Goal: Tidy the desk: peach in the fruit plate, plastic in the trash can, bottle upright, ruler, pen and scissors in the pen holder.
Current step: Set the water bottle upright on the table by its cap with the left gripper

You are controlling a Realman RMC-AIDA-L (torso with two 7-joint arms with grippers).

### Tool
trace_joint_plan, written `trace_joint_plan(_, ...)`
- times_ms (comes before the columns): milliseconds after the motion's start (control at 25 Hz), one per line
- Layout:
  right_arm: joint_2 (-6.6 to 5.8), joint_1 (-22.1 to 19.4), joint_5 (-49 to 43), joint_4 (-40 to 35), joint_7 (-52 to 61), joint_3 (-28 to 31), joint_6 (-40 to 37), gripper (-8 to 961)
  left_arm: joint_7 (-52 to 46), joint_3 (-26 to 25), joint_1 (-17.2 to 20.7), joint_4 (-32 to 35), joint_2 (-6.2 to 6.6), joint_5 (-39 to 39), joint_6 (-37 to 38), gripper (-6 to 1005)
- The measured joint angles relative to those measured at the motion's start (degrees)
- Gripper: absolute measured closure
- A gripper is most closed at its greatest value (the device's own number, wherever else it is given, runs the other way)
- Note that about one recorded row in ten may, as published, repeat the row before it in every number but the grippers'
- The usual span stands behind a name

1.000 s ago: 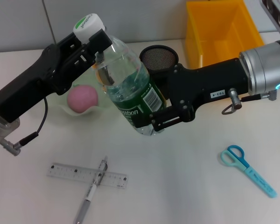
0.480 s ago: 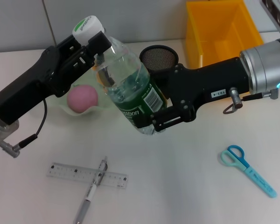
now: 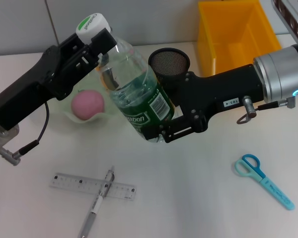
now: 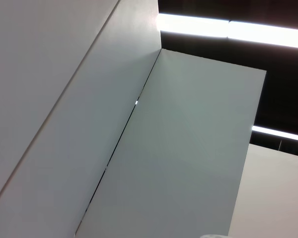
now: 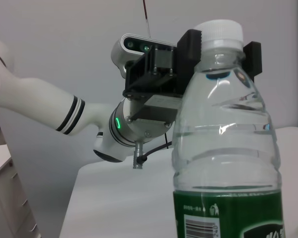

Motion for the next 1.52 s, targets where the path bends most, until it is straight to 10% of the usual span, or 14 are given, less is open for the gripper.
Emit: trace_joint_plan(1520, 0.09, -0.56, -1.55, 0.62, 1.33, -1.27, -0.02, 176, -0.71, -0.12, 0.16, 0.44, 0.08, -1.71, 0.83, 554)
